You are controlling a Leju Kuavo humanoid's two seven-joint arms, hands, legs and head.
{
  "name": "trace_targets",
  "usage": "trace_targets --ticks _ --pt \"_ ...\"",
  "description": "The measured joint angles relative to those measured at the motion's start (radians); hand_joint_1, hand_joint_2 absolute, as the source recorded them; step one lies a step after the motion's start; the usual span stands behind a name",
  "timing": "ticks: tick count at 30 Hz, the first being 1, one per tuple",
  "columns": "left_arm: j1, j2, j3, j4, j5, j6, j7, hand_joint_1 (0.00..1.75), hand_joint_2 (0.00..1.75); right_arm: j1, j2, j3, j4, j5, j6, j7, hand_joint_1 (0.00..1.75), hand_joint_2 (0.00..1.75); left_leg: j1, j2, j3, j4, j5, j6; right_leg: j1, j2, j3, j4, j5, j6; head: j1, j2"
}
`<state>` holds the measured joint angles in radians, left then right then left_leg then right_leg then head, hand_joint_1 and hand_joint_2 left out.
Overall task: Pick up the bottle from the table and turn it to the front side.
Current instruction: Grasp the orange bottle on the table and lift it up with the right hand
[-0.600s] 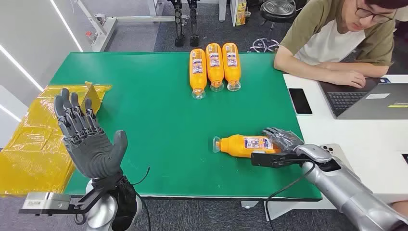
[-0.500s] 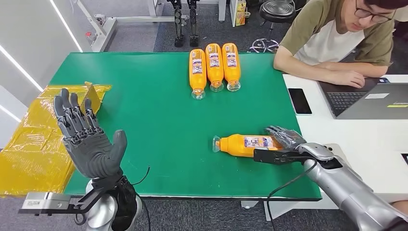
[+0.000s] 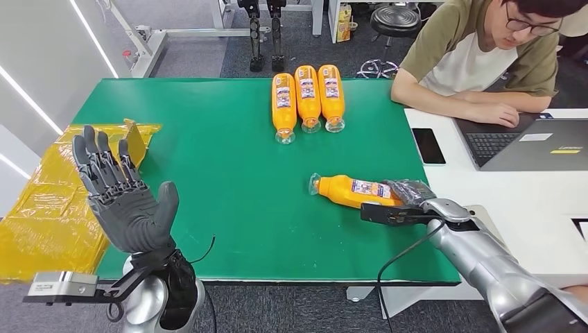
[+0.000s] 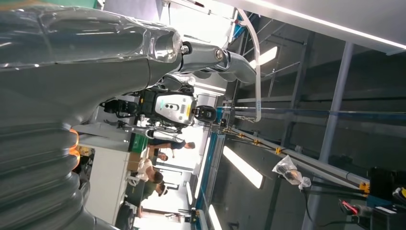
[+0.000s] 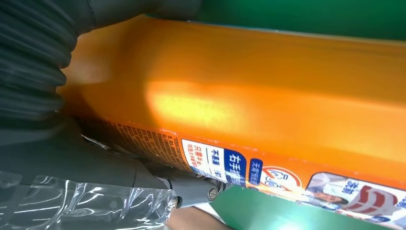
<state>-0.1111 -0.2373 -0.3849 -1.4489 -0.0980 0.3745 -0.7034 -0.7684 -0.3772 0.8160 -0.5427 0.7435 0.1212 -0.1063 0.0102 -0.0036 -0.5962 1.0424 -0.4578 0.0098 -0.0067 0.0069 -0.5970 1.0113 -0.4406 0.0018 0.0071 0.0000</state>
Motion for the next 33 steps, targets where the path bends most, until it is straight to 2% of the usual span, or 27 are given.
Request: trace_targets --ticks 8,13,16,21,23,25,27,33 --pt "-0.004 0.001 0.0 0.003 0.003 0.006 0.0 0.0 1.75 -0.013 0.032 0.0 0.04 0.002 -0.021 -0.004 1.75 1.75 0.0 0.001 0.0 0.0 0.0 0.0 0.0 0.001 0.0 0.0 0.001 0.0 0.0 0.0" --pt "-0.006 0.003 0.0 0.007 0.007 0.017 0.0 0.0 1.75 -0.006 0.049 -0.002 0.048 0.009 -0.08 -0.017 1.75 1.75 0.0 0.001 0.0 0.0 0.0 0.0 0.0 0.002 -0.001 0.0 0.001 0.0 0.0 0.0" --pt "-0.004 0.006 0.0 0.007 0.006 0.031 0.0 0.0 1.75 0.02 0.064 -0.017 0.039 0.012 -0.185 -0.019 1.75 1.75 0.0 0.0 -0.001 0.0 0.0 0.0 0.0 0.001 -0.001 0.0 0.0 0.0 0.0 0.0" --pt "0.007 0.009 0.0 0.007 0.012 0.037 0.0 0.0 1.75 0.116 0.116 -0.106 -0.032 -0.054 -0.489 -0.077 1.75 1.75 0.0 -0.001 -0.006 0.0 0.002 0.0 0.0 -0.001 -0.005 0.0 0.001 0.0 0.0 0.0" --pt "0.007 0.009 0.0 0.012 0.057 -0.024 0.0 0.0 1.75 0.153 0.143 -0.162 -0.084 -0.099 -0.599 -0.125 1.75 1.75 0.0 -0.001 -0.007 0.0 0.002 0.0 0.0 -0.001 -0.007 0.0 0.001 0.0 0.0 0.0" --pt "0.005 0.007 0.0 0.024 0.12 -0.126 0.001 0.0 1.75 0.202 0.168 -0.217 -0.157 -0.153 -0.693 -0.189 1.75 1.75 0.0 -0.004 -0.008 0.0 0.002 0.0 0.0 -0.002 -0.007 0.0 0.0 0.0 0.0 0.0" --pt "0.001 0.004 0.0 0.043 0.151 -0.193 0.01 0.0 1.75 0.266 0.192 -0.272 -0.251 -0.193 -0.765 -0.258 1.75 1.75 0.001 -0.007 -0.009 0.0 0.002 0.0 0.0 -0.005 -0.008 0.0 -0.001 0.0 0.0 0.0" --pt "-0.037 -0.004 -0.009 0.139 0.176 -0.325 0.136 0.0 1.75 0.463 0.291 -0.428 -0.526 -0.171 -0.793 -0.392 1.75 1.75 0.001 -0.007 -0.011 -0.001 0.001 -0.001 0.0 -0.005 -0.009 0.0 -0.003 0.0 0.0 0.0"
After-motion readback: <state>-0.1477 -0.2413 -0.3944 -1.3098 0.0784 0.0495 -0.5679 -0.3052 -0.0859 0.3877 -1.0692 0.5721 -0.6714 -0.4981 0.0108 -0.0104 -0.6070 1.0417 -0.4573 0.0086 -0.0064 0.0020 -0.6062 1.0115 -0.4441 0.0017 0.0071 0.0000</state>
